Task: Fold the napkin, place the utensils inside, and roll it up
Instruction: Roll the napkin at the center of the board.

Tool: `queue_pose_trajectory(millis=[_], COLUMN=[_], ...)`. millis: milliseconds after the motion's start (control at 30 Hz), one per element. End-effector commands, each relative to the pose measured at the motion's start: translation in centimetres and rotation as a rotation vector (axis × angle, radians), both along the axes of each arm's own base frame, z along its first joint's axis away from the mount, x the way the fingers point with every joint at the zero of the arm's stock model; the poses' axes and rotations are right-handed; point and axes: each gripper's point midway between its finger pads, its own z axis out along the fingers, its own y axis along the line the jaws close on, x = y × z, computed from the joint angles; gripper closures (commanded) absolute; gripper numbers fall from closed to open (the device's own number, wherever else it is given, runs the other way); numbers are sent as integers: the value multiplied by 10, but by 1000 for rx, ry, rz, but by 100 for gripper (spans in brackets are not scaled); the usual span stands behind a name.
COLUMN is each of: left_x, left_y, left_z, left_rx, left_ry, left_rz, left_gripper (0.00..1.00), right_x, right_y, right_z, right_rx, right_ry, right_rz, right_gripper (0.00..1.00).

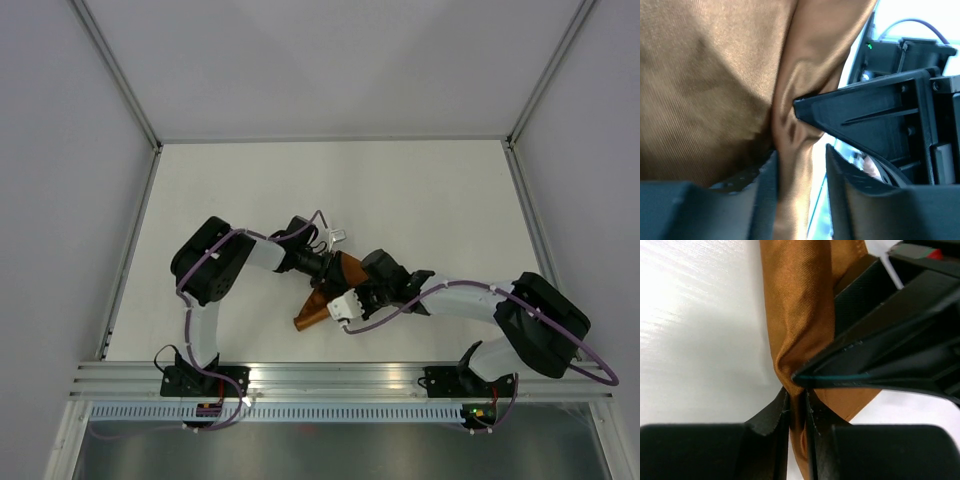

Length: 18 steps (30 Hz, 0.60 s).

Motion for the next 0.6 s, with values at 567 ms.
queue_pose_trajectory(millis=[567], left_x=[106], left_y=[146], left_z=[71], left_rx=[307], left_ry=[-600], left_rz=[996], left_gripper=[43], right_x=[-46], right_y=[-53], right_z=[-10], right_rx=[-399], right_ry=[807], right_rz=[-18], right_gripper=[92])
